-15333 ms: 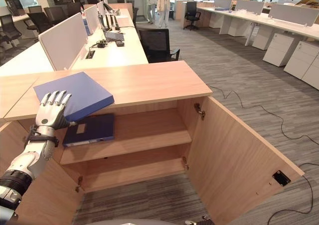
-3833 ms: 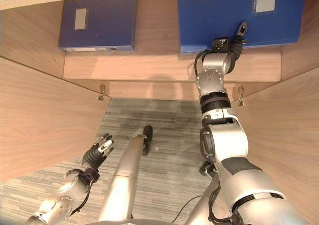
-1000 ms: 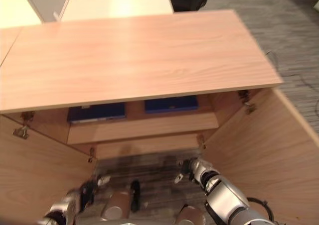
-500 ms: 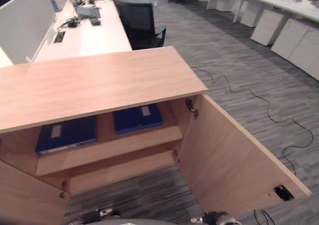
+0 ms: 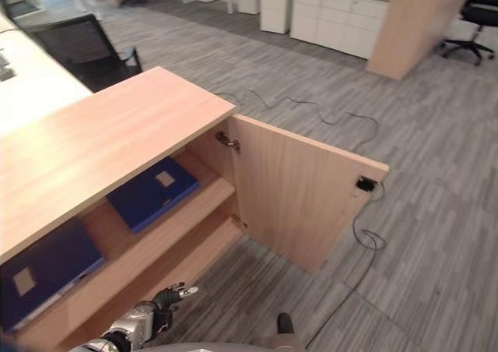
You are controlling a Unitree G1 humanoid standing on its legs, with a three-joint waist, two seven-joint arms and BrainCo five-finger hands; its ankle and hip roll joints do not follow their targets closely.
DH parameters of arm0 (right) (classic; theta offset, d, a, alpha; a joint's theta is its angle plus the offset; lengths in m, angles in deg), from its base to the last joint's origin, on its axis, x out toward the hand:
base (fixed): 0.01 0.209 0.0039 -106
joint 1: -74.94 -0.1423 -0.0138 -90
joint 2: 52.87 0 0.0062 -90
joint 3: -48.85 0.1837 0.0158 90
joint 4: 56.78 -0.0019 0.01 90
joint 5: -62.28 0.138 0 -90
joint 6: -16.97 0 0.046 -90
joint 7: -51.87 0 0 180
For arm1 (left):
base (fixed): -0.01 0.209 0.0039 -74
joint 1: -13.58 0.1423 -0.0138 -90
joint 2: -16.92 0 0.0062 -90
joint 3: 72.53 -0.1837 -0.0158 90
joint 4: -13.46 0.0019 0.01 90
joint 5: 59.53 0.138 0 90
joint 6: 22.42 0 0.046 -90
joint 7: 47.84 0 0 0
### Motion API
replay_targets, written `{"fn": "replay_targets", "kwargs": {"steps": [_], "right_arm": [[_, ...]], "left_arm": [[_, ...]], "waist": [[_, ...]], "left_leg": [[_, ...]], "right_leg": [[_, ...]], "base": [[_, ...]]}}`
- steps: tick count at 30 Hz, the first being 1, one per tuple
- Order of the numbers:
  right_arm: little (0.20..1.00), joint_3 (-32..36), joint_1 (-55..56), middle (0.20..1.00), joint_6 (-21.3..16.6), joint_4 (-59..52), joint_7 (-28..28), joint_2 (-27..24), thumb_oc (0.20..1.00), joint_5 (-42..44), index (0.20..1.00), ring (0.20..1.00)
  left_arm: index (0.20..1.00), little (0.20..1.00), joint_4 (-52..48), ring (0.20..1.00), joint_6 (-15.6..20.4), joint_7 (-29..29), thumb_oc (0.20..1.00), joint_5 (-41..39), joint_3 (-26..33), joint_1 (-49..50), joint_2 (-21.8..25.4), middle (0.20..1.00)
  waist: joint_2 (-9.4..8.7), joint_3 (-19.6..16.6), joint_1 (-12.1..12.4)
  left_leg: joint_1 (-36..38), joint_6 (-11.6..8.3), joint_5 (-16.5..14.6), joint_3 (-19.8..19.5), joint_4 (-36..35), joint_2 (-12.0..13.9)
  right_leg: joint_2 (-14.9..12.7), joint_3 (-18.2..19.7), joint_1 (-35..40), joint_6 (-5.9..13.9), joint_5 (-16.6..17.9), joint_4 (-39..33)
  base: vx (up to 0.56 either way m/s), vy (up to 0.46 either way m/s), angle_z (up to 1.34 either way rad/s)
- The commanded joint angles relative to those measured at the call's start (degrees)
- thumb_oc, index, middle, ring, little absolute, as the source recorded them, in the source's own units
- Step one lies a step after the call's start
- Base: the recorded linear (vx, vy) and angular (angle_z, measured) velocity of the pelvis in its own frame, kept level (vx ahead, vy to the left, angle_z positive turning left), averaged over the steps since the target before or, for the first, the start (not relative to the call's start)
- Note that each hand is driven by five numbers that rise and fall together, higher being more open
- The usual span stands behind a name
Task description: Put the empty folder in the office cabinet
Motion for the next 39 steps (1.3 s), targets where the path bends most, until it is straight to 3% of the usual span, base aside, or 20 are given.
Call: {"fn": "replay_targets", "kwargs": {"steps": [1,8,16,25,39], "right_arm": [[1.000,0.13,-6.55,1.000,-1.81,1.44,3.06,-5.56,1.000,0.56,1.000,1.000],[1.000,2.11,-12.00,1.000,-5.10,-11.66,10.02,-13.68,1.000,0.65,1.000,1.000],[1.000,5.74,-13.51,1.000,-7.50,-26.38,15.46,-19.02,1.000,1.01,1.000,1.000],[1.000,5.87,-13.95,1.000,-9.40,-35.90,16.25,-19.30,1.000,0.67,1.000,1.000],[1.000,-6.72,-26.17,1.000,-10.49,-35.33,12.66,-18.60,1.000,-0.18,1.000,1.000]], "left_arm": [[1.000,1.000,1.34,1.000,1.20,-0.28,1.000,1.70,3.55,-0.40,-0.64,1.000],[1.000,1.000,0.71,1.000,2.53,0.52,1.000,0.60,6.33,1.15,-0.11,1.000],[1.000,1.000,-0.01,1.000,2.48,0.46,1.000,0.08,6.44,2.66,-0.63,1.000],[1.000,1.000,1.06,1.000,1.95,-0.10,1.000,1.88,6.97,4.00,-0.97,1.000],[1.000,1.000,2.87,1.000,1.97,-0.43,1.000,3.08,5.46,4.70,-1.42,1.000]], "waist": [[-1.11,0.78,1.72],[-1.98,0.85,0.81],[-1.94,-0.03,0.63],[-1.78,-0.87,1.64],[-2.35,-1.42,4.74]], "left_leg": [[-1.56,-1.22,-5.75,-1.41,4.34,1.52],[-0.96,-0.18,-6.71,1.88,4.56,1.06],[0.61,0.09,-6.95,1.46,4.04,1.30],[1.62,-0.02,-6.89,0.56,3.46,1.57],[1.88,-0.62,-6.35,-0.29,2.80,2.25]], "right_leg": [[2.86,2.14,-0.57,2.02,-0.24,1.02],[3.24,5.15,-1.56,3.46,2.00,-0.52],[3.76,5.40,-0.18,3.27,1.77,-0.86],[3.88,4.49,1.17,2.94,1.22,-1.26],[4.29,3.27,2.73,2.28,1.12,-2.97]], "base": [[-0.08,0.055,-0.39],[-0.04,0.033,-0.38],[0.02,0.003,-0.04],[0.03,-0.009,0.05],[0.02,-0.009,0.03]]}}
